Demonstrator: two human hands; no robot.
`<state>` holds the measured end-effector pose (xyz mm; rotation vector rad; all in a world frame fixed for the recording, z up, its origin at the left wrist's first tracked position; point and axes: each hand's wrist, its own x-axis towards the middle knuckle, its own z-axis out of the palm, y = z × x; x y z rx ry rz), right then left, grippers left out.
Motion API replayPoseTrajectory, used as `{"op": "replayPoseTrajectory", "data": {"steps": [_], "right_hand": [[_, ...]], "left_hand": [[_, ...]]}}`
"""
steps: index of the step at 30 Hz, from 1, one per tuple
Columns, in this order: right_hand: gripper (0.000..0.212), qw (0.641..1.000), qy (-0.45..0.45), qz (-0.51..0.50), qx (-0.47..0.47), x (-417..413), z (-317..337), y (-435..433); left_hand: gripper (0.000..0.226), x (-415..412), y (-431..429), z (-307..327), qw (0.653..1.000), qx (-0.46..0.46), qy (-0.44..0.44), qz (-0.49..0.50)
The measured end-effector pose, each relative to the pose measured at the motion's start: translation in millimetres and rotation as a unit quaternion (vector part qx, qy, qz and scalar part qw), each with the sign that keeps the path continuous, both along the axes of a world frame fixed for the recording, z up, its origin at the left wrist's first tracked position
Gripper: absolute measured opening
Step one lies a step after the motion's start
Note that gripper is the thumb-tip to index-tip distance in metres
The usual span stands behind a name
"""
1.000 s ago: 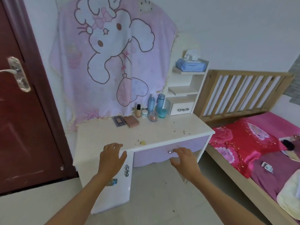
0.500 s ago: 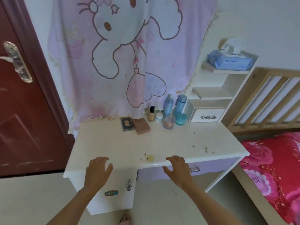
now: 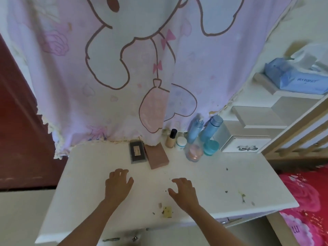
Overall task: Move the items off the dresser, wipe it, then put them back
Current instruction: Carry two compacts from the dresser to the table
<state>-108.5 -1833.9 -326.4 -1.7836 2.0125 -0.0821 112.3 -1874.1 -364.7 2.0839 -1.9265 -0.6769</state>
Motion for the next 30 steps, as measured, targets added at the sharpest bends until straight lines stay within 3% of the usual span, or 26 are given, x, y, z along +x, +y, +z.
{"op": "replayPoseTrajectory", "data": {"steps": [3,8,14,21,30], "right_hand": [[0.046,1.000,-0.002,0.016,0.020,4.7,-8.3,-20.0],[0.051,0.999,0.009,0.038,0.026,7.0,-15.7,-61.1],[0.051,0.998,0.029,0.055,0.030,20.1,-16.9,-103.2],[0.068,0.996,0.062,0.054,0.030,37.7,-23.8,-128.5],[0.070,0.998,0.032,0.024,0.048,39.5,-26.7,-128.6]], "left_hand": [[0.061,4.8,-4.4,-13.2,0.999,0.024,-0.035,-0.002],[0.040,5.5,-4.4,-16.5,0.995,0.056,-0.080,-0.005],[0.047,9.7,-5.9,-32.7,0.993,0.060,-0.093,-0.027],[0.050,7.0,-6.9,-31.4,0.988,0.081,-0.129,-0.006],[0.043,-3.4,-13.0,-15.3,0.983,0.067,-0.173,0.008]]}}
